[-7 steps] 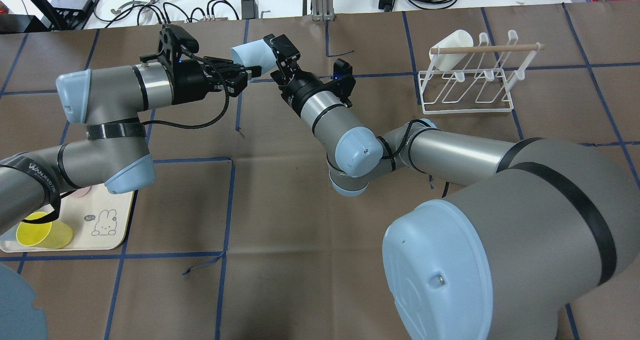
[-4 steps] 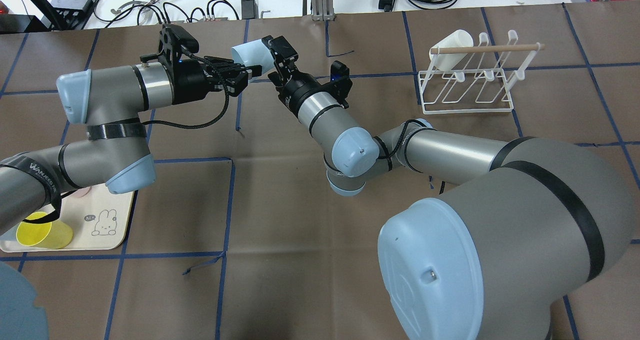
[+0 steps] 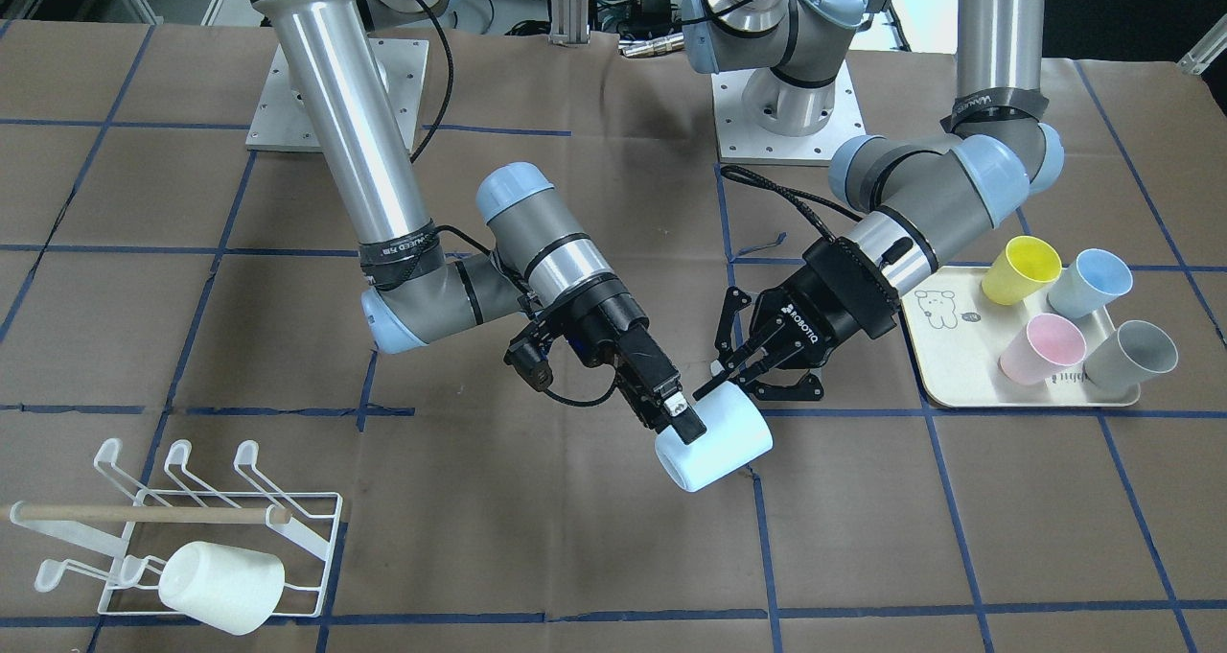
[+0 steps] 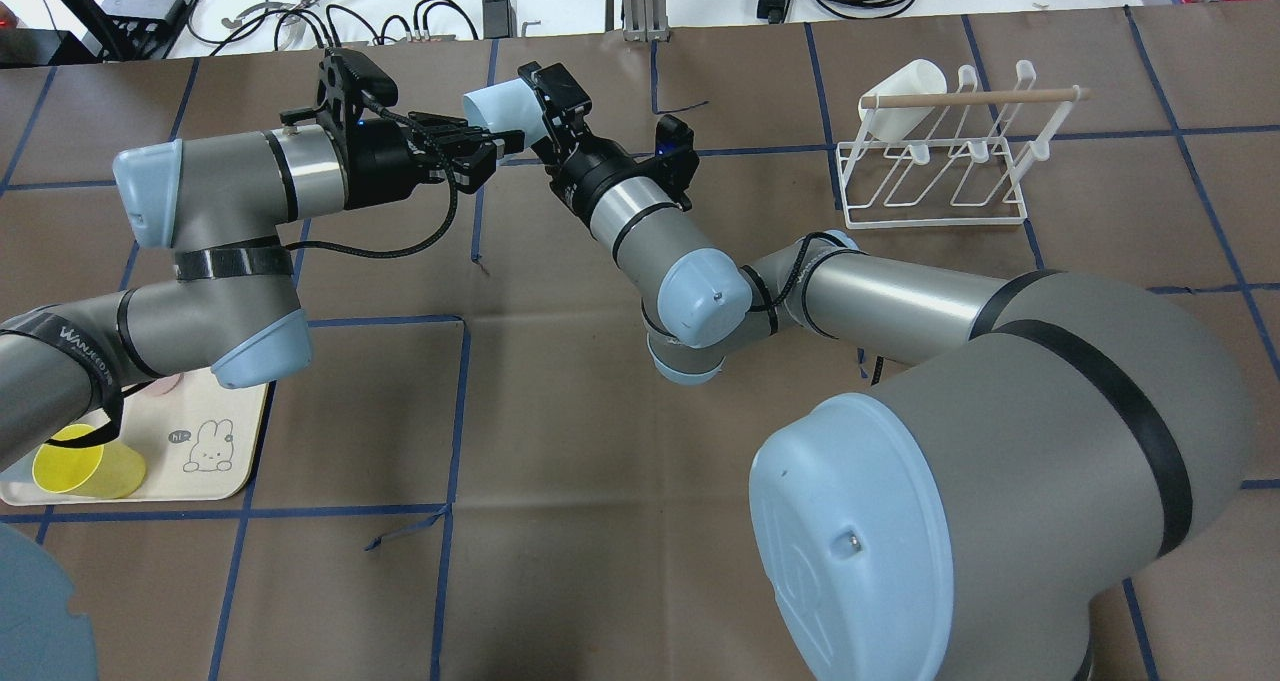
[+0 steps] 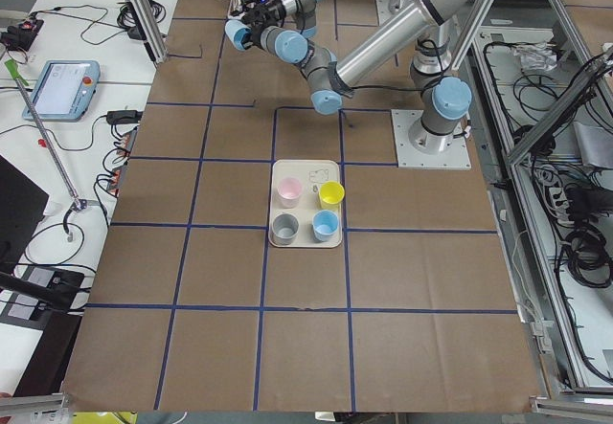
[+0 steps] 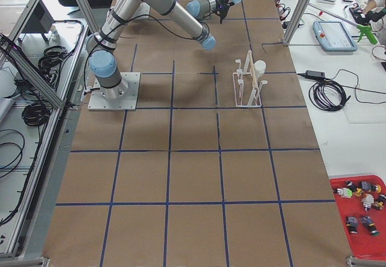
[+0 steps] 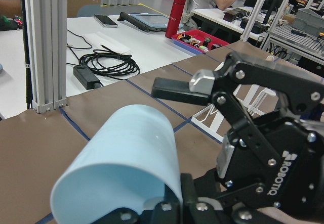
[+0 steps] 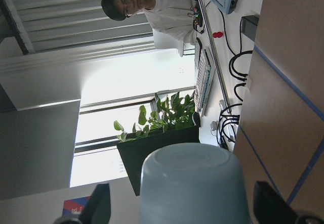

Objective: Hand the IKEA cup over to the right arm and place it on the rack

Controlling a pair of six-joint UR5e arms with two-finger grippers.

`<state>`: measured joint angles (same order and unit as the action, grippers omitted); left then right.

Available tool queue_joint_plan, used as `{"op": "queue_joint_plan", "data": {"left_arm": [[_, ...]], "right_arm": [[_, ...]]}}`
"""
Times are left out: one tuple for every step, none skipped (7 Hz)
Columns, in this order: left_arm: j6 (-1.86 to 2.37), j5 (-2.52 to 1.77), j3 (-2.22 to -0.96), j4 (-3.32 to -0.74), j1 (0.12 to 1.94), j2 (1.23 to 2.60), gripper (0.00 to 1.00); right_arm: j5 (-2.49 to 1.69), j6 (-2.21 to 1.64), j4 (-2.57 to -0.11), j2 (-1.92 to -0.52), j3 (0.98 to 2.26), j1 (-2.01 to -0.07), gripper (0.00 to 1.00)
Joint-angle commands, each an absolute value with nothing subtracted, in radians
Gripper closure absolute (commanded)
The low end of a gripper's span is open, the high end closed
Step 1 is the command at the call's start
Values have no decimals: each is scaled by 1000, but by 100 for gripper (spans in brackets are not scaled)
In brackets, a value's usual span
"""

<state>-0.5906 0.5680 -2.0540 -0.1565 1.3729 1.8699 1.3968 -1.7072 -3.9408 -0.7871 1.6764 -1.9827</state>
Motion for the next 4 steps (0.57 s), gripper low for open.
{"op": "queue_joint_plan", "data": {"left_arm": [[-589,569,-2054,-156,1373,1870,100],[-589,569,-2054,-156,1373,1870,100],[-589,569,-2056,-156,1374,1870,100],[-589,569,-2056,-156,1374,1870,100]], "right_arm": [[1404,-1707,-3939,-776,1667,-1990,2],[1404,-1707,-3939,-772,1666,-1991,2],[1404,-1707,-3939,-772,1663,-1994,2],[1404,-1707,-3938,-769,1654,-1999,2]]}}
